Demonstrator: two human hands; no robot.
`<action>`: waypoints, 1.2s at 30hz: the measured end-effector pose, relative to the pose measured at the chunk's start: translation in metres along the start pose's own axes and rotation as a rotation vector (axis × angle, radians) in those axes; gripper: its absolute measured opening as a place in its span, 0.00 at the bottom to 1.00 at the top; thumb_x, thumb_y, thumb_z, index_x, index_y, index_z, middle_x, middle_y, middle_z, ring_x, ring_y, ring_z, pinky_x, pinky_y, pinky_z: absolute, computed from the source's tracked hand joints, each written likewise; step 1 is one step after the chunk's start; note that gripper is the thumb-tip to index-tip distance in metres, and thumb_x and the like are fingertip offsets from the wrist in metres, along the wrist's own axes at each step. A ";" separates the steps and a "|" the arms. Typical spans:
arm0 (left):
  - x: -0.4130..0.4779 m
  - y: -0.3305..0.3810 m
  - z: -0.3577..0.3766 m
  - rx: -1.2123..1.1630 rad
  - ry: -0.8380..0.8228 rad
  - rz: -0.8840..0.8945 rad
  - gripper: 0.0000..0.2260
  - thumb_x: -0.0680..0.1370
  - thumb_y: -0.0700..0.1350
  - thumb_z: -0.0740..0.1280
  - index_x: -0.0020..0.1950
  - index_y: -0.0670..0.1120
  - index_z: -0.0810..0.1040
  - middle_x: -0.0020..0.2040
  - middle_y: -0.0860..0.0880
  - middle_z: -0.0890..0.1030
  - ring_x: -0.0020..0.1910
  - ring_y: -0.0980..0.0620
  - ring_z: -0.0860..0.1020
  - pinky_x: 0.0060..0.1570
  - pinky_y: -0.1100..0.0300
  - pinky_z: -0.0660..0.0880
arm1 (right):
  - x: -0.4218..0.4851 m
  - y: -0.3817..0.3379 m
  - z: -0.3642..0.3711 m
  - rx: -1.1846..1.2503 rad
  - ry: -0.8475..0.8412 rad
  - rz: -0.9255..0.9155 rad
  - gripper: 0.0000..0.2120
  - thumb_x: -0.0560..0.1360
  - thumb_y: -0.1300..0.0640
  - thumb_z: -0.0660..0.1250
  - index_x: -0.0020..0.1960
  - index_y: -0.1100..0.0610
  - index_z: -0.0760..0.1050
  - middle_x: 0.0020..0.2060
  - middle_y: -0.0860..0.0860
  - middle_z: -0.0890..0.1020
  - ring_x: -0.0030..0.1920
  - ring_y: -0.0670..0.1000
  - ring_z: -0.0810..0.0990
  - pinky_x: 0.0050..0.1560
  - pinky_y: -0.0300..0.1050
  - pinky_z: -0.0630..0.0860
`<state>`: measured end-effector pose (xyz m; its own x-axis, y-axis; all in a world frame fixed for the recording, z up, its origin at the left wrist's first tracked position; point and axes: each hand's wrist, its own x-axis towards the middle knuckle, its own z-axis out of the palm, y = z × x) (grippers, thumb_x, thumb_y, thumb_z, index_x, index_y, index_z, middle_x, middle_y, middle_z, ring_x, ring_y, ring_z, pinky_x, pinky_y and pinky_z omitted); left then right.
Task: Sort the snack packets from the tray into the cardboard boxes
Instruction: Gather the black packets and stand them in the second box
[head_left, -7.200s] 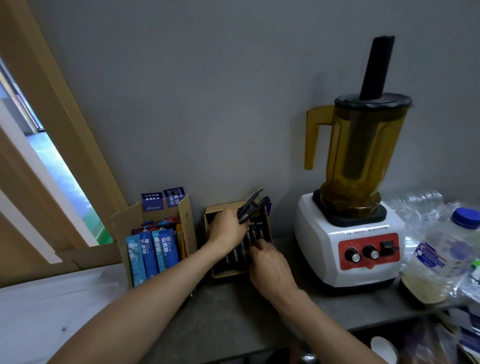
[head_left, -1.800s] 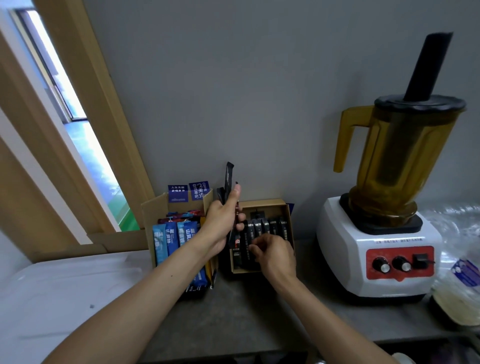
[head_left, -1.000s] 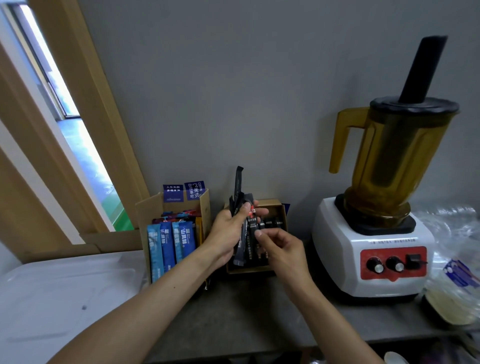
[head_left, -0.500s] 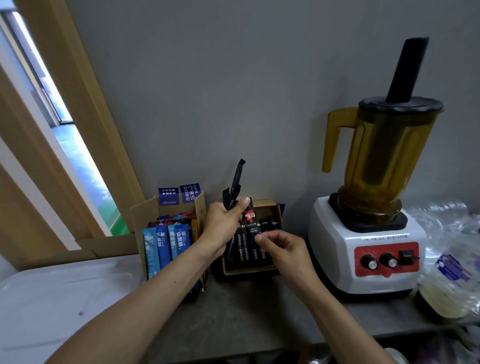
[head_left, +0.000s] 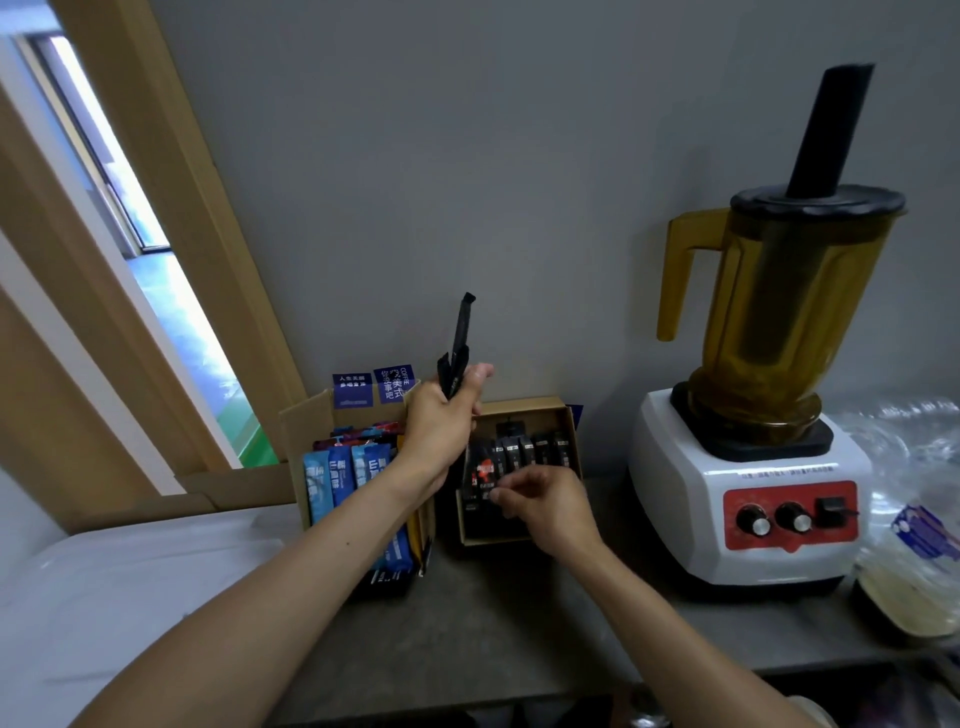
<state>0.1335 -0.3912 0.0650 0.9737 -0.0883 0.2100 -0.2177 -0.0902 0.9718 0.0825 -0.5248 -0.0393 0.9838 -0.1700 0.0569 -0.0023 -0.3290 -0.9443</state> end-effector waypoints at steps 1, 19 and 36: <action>0.000 0.000 0.001 -0.025 -0.002 0.001 0.13 0.84 0.53 0.64 0.56 0.47 0.84 0.38 0.50 0.76 0.39 0.54 0.75 0.42 0.60 0.74 | 0.000 0.002 0.006 -0.048 0.009 -0.005 0.04 0.74 0.52 0.77 0.45 0.49 0.83 0.38 0.47 0.86 0.38 0.42 0.85 0.44 0.39 0.80; -0.001 -0.018 0.004 -0.160 -0.032 -0.020 0.15 0.85 0.52 0.61 0.52 0.43 0.81 0.38 0.50 0.76 0.35 0.58 0.75 0.37 0.63 0.74 | 0.008 0.011 0.029 -0.427 0.092 -0.120 0.07 0.76 0.50 0.75 0.53 0.47 0.85 0.47 0.45 0.87 0.49 0.46 0.83 0.50 0.43 0.78; -0.002 -0.030 0.017 0.041 -0.030 0.000 0.19 0.84 0.57 0.60 0.53 0.44 0.81 0.38 0.47 0.78 0.39 0.52 0.78 0.45 0.59 0.74 | -0.038 -0.028 0.000 0.161 0.113 -0.157 0.07 0.73 0.57 0.78 0.48 0.52 0.80 0.40 0.50 0.84 0.41 0.48 0.83 0.43 0.40 0.81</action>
<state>0.1366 -0.4052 0.0339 0.9713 -0.1183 0.2065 -0.2213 -0.1305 0.9664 0.0455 -0.5094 -0.0145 0.9436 -0.2340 0.2342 0.1865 -0.2091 -0.9600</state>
